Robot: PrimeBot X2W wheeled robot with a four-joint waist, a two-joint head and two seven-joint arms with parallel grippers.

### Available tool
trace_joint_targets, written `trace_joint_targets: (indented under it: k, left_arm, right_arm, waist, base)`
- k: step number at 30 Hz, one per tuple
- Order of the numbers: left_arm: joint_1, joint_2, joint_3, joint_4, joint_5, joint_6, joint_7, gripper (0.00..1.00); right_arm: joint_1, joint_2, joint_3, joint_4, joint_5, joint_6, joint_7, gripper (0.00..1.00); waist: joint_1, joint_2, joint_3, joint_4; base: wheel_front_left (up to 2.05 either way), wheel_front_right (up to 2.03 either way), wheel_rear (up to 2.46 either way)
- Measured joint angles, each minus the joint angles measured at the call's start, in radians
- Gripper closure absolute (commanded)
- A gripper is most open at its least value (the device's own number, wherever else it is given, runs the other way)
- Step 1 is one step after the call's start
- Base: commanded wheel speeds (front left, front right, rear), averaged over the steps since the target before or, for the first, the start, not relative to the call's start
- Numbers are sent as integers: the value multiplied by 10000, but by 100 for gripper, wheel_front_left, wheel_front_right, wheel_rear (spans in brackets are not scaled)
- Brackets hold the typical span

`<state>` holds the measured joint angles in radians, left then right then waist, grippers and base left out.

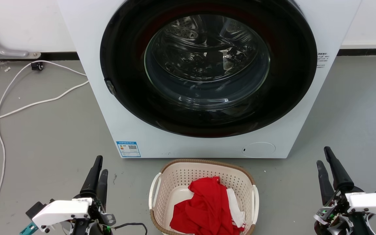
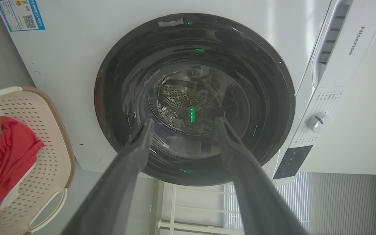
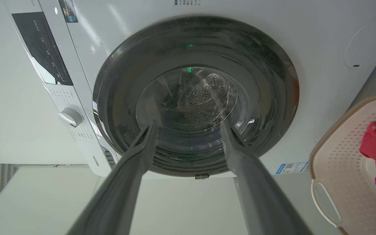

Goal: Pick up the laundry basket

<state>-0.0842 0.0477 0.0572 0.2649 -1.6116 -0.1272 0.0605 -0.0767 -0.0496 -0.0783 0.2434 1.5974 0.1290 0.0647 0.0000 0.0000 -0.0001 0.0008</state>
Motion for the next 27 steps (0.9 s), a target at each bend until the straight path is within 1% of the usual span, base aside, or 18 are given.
trace_joint_targets:
  k: [7,14,20,27]
  left_arm:
    - [-42,2,-253,-171,506,-2,-303,0]
    - [-109,0,-558,-326,1856,-2,-612,0]
    - [-185,2,-725,-493,3179,-2,-832,0]
    - [-190,4,-830,-623,4752,17,-1091,0]
  right_arm:
    - [16,-56,174,-88,-481,0,-341,0]
    - [49,-61,207,-360,-1101,0,-654,0]
    - [54,-113,217,-339,-2696,0,-869,0]
    - [51,-90,155,-301,-5033,0,-1114,0]
  waist:
    - [0,0,-24,11]
    - [0,0,-48,18]
    - [0,0,-68,28]
    - [0,0,-82,35]
  base:
    - [0,0,0]
    - [0,0,0]
    - [0,0,0]
    - [0,0,0]
